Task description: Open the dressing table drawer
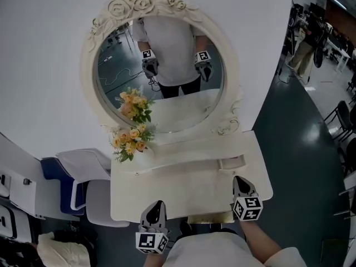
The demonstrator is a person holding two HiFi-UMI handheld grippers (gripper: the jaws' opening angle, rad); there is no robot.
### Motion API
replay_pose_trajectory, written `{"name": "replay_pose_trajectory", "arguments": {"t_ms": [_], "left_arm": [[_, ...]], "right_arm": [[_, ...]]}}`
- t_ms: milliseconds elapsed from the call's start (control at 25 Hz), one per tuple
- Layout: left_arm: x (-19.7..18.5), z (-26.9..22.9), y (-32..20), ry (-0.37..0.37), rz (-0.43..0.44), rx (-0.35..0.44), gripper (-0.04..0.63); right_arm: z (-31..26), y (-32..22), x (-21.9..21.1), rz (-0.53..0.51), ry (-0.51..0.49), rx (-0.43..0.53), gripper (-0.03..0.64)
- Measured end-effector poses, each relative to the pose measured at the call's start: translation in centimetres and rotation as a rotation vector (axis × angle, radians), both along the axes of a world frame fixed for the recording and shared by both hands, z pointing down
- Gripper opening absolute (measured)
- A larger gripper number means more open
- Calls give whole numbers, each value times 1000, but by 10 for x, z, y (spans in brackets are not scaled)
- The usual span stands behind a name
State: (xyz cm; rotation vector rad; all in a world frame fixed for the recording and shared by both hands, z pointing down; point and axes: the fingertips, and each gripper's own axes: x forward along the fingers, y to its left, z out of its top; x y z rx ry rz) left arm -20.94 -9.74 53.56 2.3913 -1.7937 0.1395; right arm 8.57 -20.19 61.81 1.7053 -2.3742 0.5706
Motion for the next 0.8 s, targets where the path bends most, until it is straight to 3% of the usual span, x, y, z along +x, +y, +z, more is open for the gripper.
{"name": "replay_pose_trajectory", "arguments": {"t_ms": [520, 800], "left_arm": [[-11, -13, -21, 0, 32, 44, 25], [-20, -20, -25, 5, 28, 59, 26]], "right_arm": [[-90, 19, -48, -115, -68, 248, 8], [-92, 21, -65, -145, -55, 259, 6]]}}
